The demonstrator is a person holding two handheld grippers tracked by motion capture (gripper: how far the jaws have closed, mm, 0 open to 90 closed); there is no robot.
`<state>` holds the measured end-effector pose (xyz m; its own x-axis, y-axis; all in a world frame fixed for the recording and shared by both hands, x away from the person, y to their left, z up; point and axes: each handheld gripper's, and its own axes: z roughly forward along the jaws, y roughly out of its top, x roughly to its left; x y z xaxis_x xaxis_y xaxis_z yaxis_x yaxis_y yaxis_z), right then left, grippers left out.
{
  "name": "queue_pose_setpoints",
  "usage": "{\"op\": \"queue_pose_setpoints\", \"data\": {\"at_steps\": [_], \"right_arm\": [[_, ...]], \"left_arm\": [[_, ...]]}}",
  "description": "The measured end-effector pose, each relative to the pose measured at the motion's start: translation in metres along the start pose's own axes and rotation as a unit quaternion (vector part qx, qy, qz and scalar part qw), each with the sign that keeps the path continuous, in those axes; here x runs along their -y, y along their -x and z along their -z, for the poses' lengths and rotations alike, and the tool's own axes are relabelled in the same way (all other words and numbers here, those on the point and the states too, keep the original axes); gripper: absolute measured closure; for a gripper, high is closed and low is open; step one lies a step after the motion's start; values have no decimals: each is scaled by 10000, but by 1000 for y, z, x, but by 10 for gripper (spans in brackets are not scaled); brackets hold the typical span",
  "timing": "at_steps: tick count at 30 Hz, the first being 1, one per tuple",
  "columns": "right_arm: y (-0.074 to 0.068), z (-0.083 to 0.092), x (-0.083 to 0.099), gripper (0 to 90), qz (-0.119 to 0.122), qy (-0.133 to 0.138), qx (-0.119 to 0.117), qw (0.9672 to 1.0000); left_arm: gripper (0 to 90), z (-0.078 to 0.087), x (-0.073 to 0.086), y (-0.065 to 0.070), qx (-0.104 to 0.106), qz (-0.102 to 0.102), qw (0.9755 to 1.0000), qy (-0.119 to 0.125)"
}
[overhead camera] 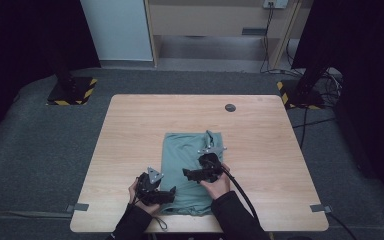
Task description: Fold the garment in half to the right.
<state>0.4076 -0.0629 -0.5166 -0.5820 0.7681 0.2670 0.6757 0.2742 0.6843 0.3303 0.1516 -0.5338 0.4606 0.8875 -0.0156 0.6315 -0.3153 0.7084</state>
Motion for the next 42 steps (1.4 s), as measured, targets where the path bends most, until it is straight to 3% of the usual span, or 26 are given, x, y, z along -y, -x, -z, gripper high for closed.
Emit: {"op": "queue_pose_setpoints", "data": {"at_steps": [7,10,15,19,23,25,28,32,37,42], "right_arm": [[27,9,3,148,-189,106,305,9993],[41,18,6,144,-245,121,564,9980],[61,35,10,139,-523,207,634,9964],[61,53,5,140,-517,476,634,9955],[43,63,-12,133,-266,708,517,9958],[31,58,-21,132,-158,714,414,9965],[17,35,-29,140,-85,471,223,9986],[14,-1,-28,146,-204,75,111,9997],[37,-12,-25,147,-269,4,560,9981],[72,1,-24,167,-717,134,507,9960]], "left_arm": [[48,0,0,0,2,0,10000,5],[48,0,0,0,1,-2,10000,5],[47,0,0,0,1,-3,10000,9],[46,0,0,0,4,-5,10000,15],[46,0,0,0,3,-6,10000,17],[46,0,0,0,3,-4,10000,17],[46,0,0,0,1,-15,10000,16],[47,0,0,0,3,-17,10000,18],[47,0,0,0,3,-18,10000,17],[47,0,0,0,4,-17,10000,21]]}}
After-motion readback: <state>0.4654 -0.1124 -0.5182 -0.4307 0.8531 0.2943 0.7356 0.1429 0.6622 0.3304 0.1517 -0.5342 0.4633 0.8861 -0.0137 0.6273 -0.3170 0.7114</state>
